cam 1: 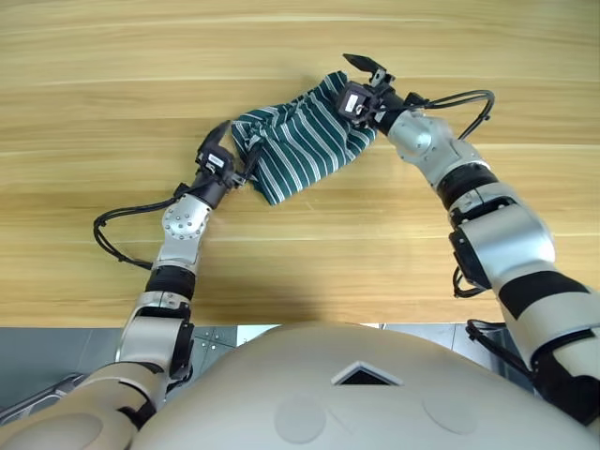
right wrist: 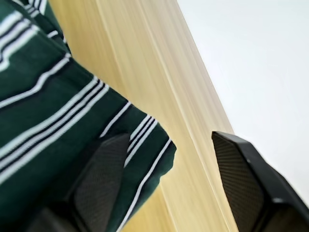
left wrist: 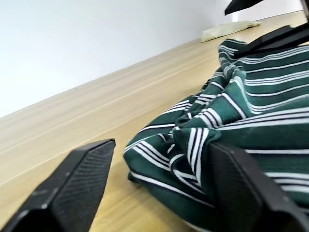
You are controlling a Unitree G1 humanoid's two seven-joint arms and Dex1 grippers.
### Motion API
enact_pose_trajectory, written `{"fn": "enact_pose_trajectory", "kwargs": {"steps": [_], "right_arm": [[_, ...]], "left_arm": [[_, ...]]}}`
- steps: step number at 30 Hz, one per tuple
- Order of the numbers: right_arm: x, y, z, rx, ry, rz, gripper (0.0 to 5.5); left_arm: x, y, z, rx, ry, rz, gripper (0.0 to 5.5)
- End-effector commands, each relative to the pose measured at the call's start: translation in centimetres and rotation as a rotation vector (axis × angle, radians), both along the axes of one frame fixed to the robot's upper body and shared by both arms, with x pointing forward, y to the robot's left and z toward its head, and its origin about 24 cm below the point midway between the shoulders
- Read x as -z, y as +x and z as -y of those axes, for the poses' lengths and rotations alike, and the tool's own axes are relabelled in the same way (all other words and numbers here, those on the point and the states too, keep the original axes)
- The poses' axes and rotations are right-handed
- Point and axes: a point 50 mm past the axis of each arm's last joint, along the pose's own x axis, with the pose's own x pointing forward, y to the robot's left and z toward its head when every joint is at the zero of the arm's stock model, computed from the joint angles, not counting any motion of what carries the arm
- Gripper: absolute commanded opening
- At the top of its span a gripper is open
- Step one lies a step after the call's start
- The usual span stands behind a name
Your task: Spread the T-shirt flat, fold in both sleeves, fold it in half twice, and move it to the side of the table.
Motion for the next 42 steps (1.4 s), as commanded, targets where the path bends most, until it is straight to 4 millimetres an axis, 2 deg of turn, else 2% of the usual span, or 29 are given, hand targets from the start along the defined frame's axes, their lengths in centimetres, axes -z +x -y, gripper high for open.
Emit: {"fn": "enact_pose_trajectory", "kwargs": {"steps": [1, 8, 11, 14, 15, 17, 19, 21, 23, 26, 28, 30, 34, 36, 38, 40, 42], "right_arm": [[-0.3, 0.9, 0.6, 0.107, 0.018, -0.031, 3.11], [0.4, 1.6, 1.4, 0.280, 0.033, -0.137, 3.11], [1.2, 1.4, 2.0, 0.350, 0.047, -0.195, 3.11], [1.3, 1.4, 2.3, 0.386, 0.047, -0.202, 3.11], [1.3, 1.5, 2.4, 0.401, 0.052, -0.195, 3.11], [0.0, 2.0, 2.5, 0.430, 0.187, -0.138, 3.11], [-1.8, 2.0, 1.6, 0.360, 0.418, -0.063, 3.11], [-2.3, 0.7, -0.9, 0.186, 0.508, 0.008, 3.11], [-1.2, -1.6, -3.8, 0.014, 0.509, -0.005, 3.11], [2.1, -4.1, -5.7, -0.083, 0.369, -0.120, 3.11], [4.0, -4.6, -5.4, -0.064, 0.252, -0.196, 3.11], [4.8, -4.3, -4.7, -0.020, 0.193, -0.257, 3.11], [4.3, -2.2, -2.8, 0.146, 0.230, -0.390, 3.11], [3.6, -1.1, -2.2, 0.215, 0.304, -0.475, 3.11], [2.6, 0.2, -1.3, 0.330, 0.492, -0.612, 3.11], [1.8, 1.4, 0.7, 0.542, 0.708, -0.688, 3.11], [1.8, 1.8, 3.9, 0.767, 0.807, -0.663, 3.11]], "left_arm": [[0.7, 0.5, -0.5, -0.084, -0.043, -0.051, 4.11], [0.2, 2.7, -1.5, -0.166, -0.047, -0.061, 5.35], [0.0, 3.6, -1.5, -0.161, -0.045, -0.072, 5.38], [0.0, 4.0, -2.5, -0.208, -0.049, -0.094, 5.38], [0.0, 4.1, -2.8, -0.231, -0.055, -0.097, 5.38], [0.2, 3.9, -3.5, -0.285, -0.089, -0.103, 5.38], [0.8, 3.3, -3.7, -0.324, -0.126, -0.113, 5.38], [1.4, 2.6, -4.2, -0.406, -0.195, -0.124, 5.38], [1.7, 2.2, -4.8, -0.501, -0.292, -0.120, 5.38], [1.9, 2.1, -4.1, -0.533, -0.370, -0.105, 5.38], [1.9, 2.2, -3.2, -0.516, -0.418, -0.090, 5.38], [1.8, 2.3, -2.7, -0.512, -0.440, -0.078, 5.38], [1.9, 2.4, -2.1, -0.511, -0.472, -0.077, 5.38], [1.9, 2.4, -1.8, -0.506, -0.481, -0.073, 5.38], [1.8, 2.6, -1.5, -0.498, -0.489, -0.068, 5.38], [1.7, 2.7, -1.1, -0.488, -0.497, -0.066, 5.38], [1.8, 2.7, -1.0, -0.486, -0.503, -0.068, 5.38]]}}
